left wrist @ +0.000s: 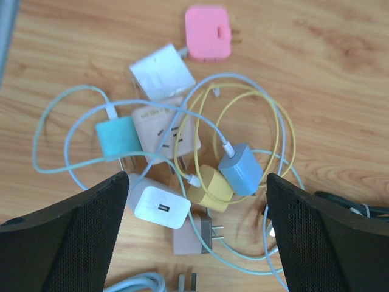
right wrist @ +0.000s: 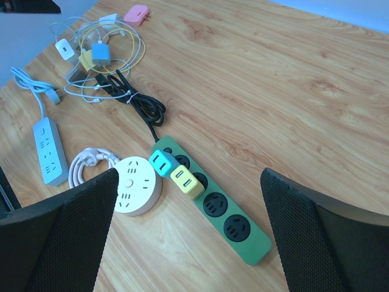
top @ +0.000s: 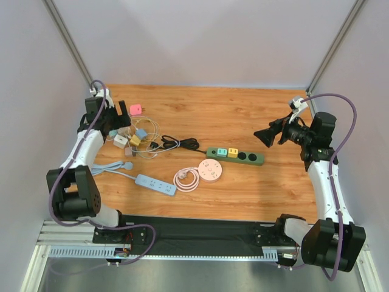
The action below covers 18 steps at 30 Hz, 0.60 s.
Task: Pull the plug off the socket
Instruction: Place the plug at the corner of the board.
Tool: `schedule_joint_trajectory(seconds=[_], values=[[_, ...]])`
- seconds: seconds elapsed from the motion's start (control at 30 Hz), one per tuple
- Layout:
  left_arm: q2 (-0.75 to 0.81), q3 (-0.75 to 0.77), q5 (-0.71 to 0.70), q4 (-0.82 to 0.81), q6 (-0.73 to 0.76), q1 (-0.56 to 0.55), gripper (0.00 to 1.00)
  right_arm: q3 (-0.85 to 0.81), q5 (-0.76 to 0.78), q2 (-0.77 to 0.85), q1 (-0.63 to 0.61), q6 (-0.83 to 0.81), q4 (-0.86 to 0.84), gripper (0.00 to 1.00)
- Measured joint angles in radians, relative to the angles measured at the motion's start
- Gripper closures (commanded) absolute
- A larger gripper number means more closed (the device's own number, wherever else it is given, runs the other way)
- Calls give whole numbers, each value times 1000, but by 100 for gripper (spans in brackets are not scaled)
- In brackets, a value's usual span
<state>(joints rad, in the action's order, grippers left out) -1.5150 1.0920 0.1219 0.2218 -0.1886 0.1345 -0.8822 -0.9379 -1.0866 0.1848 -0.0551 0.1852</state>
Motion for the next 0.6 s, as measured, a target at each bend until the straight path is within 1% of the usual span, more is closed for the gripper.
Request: schedule_joint_trajectory(seconds=[0.17, 0.3, 0.4, 0.47, 0.53, 0.6], values=[[130, 2, 3, -33, 8, 14, 0, 0, -8, -2, 0, -21, 2, 0], [205, -1, 68, -76, -10, 51, 0, 0, -12, -2, 0, -39, 8, 0], [233, -6, 179, -117, -23, 63, 0, 0, -15, -2, 0, -55, 21, 0], [245, -23, 278, -151, -34, 61, 0, 0, -15, -2, 0, -64, 29, 0], [251, -42, 375, -177, -42, 46, 0, 0, -15, -2, 0, -74, 38, 0], [251, -46, 440, -180, -40, 16, 0, 0, -15, -2, 0, -82, 43, 0]])
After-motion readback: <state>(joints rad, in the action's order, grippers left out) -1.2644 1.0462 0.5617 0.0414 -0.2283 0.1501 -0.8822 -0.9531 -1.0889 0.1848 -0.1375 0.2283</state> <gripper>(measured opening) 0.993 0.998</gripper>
